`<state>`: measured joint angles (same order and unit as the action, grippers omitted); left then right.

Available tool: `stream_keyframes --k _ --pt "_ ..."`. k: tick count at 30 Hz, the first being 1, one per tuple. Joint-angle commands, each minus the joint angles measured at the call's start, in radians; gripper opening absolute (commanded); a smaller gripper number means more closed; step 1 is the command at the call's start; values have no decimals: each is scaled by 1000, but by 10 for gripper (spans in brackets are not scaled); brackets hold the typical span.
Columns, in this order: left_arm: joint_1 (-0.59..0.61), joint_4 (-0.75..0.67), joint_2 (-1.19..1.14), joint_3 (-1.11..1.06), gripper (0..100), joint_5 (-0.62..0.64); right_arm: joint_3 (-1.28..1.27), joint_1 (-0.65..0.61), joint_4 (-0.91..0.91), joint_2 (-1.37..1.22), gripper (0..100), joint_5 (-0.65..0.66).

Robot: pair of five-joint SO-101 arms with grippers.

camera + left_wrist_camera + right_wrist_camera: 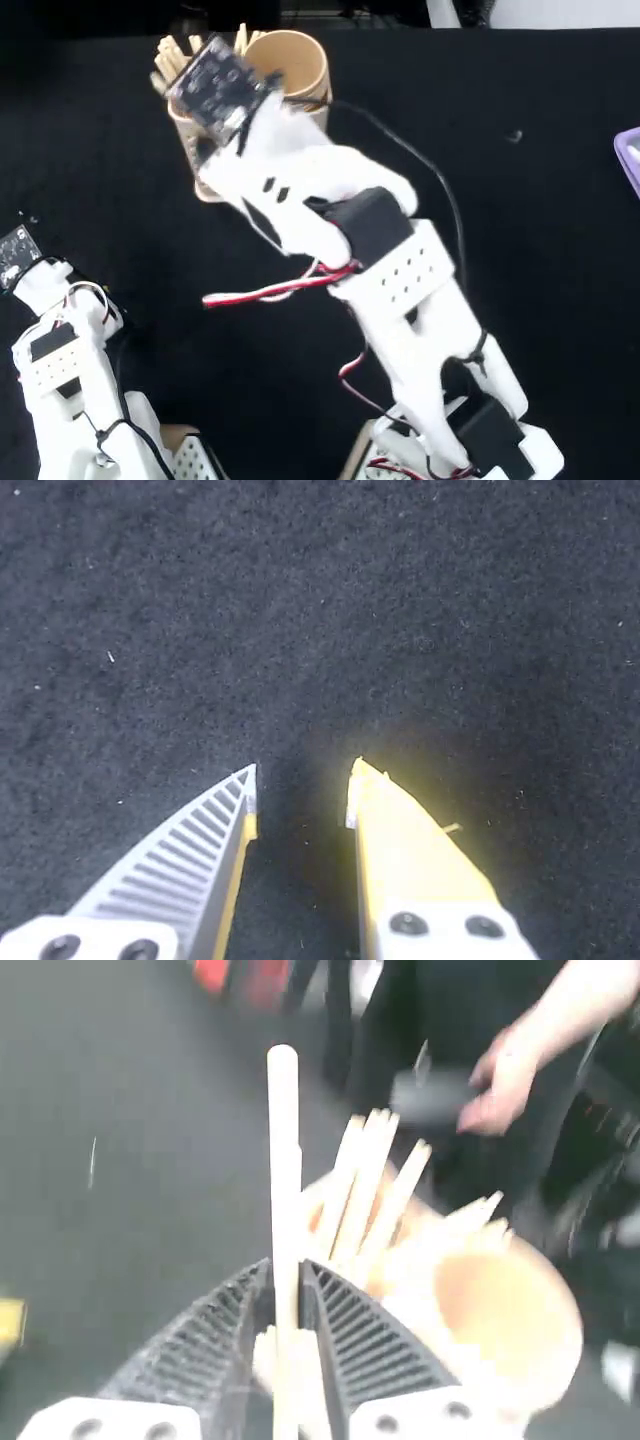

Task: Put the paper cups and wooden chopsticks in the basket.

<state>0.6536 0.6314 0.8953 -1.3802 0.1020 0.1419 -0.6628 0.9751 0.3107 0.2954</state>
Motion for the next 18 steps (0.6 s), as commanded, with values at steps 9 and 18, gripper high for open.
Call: stream_keyframes --k 9,18 --pt "1 2 18 45 152 -2 124 94 -767 -171 11 -273" --pt "-19 3 18 45 152 -2 182 146 -769 -397 11 -272"
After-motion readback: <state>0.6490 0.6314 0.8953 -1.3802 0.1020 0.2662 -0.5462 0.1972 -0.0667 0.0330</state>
